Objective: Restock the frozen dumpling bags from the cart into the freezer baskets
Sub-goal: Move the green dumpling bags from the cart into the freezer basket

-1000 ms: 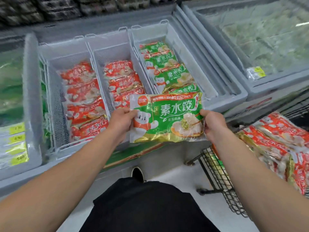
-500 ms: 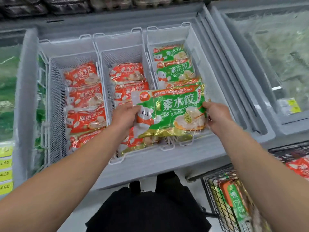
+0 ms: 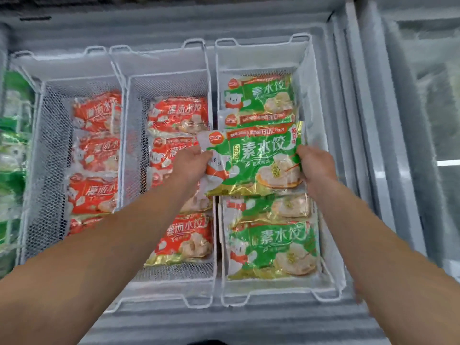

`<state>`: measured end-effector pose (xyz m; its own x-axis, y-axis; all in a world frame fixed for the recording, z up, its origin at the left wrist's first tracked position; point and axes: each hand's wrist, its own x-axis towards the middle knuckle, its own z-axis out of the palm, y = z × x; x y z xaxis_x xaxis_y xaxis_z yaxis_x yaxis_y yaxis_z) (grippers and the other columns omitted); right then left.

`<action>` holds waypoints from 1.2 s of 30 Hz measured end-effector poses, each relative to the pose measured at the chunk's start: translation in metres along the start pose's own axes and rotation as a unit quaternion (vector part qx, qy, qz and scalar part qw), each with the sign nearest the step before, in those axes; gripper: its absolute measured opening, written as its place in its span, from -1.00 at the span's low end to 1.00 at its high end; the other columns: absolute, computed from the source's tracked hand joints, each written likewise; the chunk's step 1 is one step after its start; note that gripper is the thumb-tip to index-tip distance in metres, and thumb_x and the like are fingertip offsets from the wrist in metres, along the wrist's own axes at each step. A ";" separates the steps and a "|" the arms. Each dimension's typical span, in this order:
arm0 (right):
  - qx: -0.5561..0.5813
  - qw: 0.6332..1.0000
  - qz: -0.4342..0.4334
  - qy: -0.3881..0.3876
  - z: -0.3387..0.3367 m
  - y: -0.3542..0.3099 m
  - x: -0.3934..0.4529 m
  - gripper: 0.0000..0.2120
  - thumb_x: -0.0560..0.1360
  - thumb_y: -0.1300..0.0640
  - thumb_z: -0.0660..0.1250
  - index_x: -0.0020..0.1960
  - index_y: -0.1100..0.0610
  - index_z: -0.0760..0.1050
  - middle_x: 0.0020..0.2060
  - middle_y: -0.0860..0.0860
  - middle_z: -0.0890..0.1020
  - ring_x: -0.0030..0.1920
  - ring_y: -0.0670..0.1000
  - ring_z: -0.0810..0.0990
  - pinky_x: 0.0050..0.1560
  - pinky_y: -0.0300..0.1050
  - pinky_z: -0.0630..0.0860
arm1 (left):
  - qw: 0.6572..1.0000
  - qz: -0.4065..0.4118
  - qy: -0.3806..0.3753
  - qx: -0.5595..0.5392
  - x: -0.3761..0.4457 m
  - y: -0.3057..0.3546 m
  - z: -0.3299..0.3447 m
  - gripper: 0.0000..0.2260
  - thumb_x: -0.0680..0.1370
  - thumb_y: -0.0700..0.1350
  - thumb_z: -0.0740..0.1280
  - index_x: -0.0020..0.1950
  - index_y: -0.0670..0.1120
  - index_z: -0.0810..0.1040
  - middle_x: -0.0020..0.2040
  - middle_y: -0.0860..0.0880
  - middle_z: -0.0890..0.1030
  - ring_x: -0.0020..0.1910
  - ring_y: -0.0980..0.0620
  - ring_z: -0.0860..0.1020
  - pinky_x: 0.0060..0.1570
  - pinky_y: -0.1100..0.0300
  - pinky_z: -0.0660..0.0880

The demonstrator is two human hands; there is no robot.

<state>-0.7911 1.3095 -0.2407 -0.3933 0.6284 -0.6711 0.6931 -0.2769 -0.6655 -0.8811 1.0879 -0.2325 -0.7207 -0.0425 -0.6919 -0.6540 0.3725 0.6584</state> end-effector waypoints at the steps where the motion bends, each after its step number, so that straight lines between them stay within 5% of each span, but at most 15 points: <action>1: -0.012 1.000 -0.007 -0.004 0.001 -0.006 0.015 -0.90 0.49 0.07 0.32 -0.14 0.09 0.51 -0.26 0.12 0.52 -0.23 0.06 0.49 -0.21 -0.01 0.43 | 1.000 -0.007 -0.003 0.000 0.012 0.008 0.011 -0.96 0.59 -0.21 0.37 0.02 -0.10 0.59 -0.07 -0.12 0.66 -0.18 -0.03 0.65 -0.27 0.20 0.54; 5: -0.046 0.998 0.000 -0.033 0.003 -0.025 0.074 -0.78 0.39 -0.04 0.38 -0.15 0.12 0.56 -0.25 0.18 0.63 -0.09 0.31 0.68 0.02 0.35 0.60 | 1.000 -0.022 0.005 0.012 0.057 0.032 0.048 -0.82 0.54 -0.25 0.39 -0.20 -0.01 0.52 -0.19 -0.02 0.60 -0.03 -0.14 0.64 0.08 -0.02 0.60; 10: -0.112 0.990 -0.003 -0.081 0.005 -0.041 0.106 -0.60 0.40 -0.07 0.38 -0.01 0.26 0.50 -0.11 0.07 0.61 -0.03 0.19 0.66 0.01 0.33 0.62 | 0.997 -0.045 -0.022 0.054 0.094 0.040 0.075 -0.86 0.52 -0.23 0.37 -0.21 -0.10 0.47 -0.20 -0.12 0.52 -0.21 -0.07 0.53 -0.21 0.10 0.47; 12: -0.152 0.983 -0.009 -0.107 0.007 -0.040 0.106 -0.73 0.49 0.00 0.38 0.09 0.15 0.51 0.02 0.03 0.62 0.06 0.10 0.61 0.11 0.13 0.59 | 0.995 -0.056 -0.027 0.080 0.095 0.040 0.080 -0.87 0.53 -0.19 0.37 0.02 -0.21 0.53 -0.07 -0.18 0.53 -0.11 -0.11 0.54 -0.19 0.12 0.43; 14: -0.200 0.972 -0.035 -0.116 0.006 -0.034 0.100 -0.79 0.52 0.06 0.37 0.12 0.08 0.47 0.04 -0.02 0.59 0.03 0.00 0.58 0.07 -0.09 0.52 | 0.991 -0.039 -0.031 0.126 0.088 0.038 0.078 -0.58 0.54 -0.13 0.37 0.34 -0.28 0.45 0.19 -0.20 0.56 0.12 -0.17 0.57 -0.08 0.13 0.49; 16: -0.244 0.962 -0.055 -0.112 0.005 -0.026 0.092 -0.78 0.51 0.06 0.36 0.14 0.07 0.49 0.04 -0.02 0.61 0.03 0.02 0.59 0.03 -0.10 0.53 | 0.985 -0.007 -0.031 0.172 0.075 0.040 0.071 -0.50 0.56 -0.11 0.35 0.47 -0.23 0.36 0.36 -0.10 0.48 0.31 -0.16 0.48 0.16 0.11 0.47; 18: -0.276 0.953 -0.054 -0.114 0.003 -0.020 0.073 -0.60 0.52 0.01 0.34 0.32 0.09 0.45 0.23 0.05 0.57 0.25 0.13 0.54 0.20 -0.01 0.49 | 0.982 0.021 -0.044 0.181 0.059 0.036 0.060 -0.54 0.59 -0.15 0.33 0.48 -0.20 0.37 0.36 -0.04 0.46 0.28 -0.06 0.45 0.19 0.16 0.38; 21: -0.281 0.951 -0.059 -0.112 0.001 -0.009 0.033 -0.42 0.57 0.00 0.30 0.53 0.14 0.26 0.46 0.10 0.38 0.43 0.13 0.37 0.32 -0.05 0.33 | 0.979 0.060 -0.067 0.182 0.025 0.029 0.039 -0.87 0.60 -0.19 0.32 0.12 -0.14 0.59 0.00 0.02 0.52 0.05 0.00 0.42 0.02 0.18 0.32; 23: -0.273 0.953 -0.077 -0.108 0.001 0.001 0.004 -0.47 0.58 0.03 0.30 0.49 0.17 0.31 0.42 0.12 0.43 0.37 0.13 0.41 0.24 -0.10 0.34 | 0.974 0.081 -0.078 0.194 0.002 0.022 0.022 -0.79 0.57 -0.18 0.33 -0.23 0.04 0.47 -0.20 0.06 0.48 -0.01 -0.12 0.53 0.03 0.07 0.43; 25: -0.269 0.953 -0.095 -0.097 0.003 0.011 -0.031 -0.45 0.58 -0.01 0.31 0.51 0.14 0.31 0.44 0.10 0.42 0.40 0.13 0.41 0.32 -0.06 0.35 | 0.972 0.098 -0.092 0.193 -0.019 0.009 0.004 -0.92 0.56 -0.13 0.35 -0.05 0.04 0.60 -0.01 -0.03 0.62 0.19 -0.18 0.57 0.23 -0.01 0.46; 28: -0.261 0.955 -0.119 -0.075 0.007 0.031 -0.083 -0.47 0.57 -0.02 0.31 0.50 0.10 0.34 0.45 0.07 0.43 0.40 0.12 0.42 0.37 -0.03 0.34 | 0.963 0.132 -0.127 0.196 -0.052 -0.017 -0.022 -0.58 0.58 -0.06 0.35 0.43 -0.11 0.48 0.35 -0.05 0.55 0.30 -0.04 0.51 0.26 0.15 0.37; 36: -0.221 0.963 -0.155 0.025 -0.010 0.124 -0.224 -0.53 0.56 -0.01 0.34 0.42 0.11 0.42 0.37 0.03 0.50 0.33 0.07 0.48 0.14 -0.21 0.30 | 0.922 0.220 -0.222 0.230 -0.135 -0.098 -0.081 -0.62 0.57 -0.10 0.37 0.39 -0.10 0.52 0.26 -0.01 0.59 0.22 0.02 0.56 0.31 0.10 0.44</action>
<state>-0.6115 1.1414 -0.1692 -0.5999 0.6689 -0.4389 0.7414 0.2586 -0.6192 -0.7377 0.9823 -0.1797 -0.6617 0.5518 -0.5077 -0.0806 0.6208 0.7798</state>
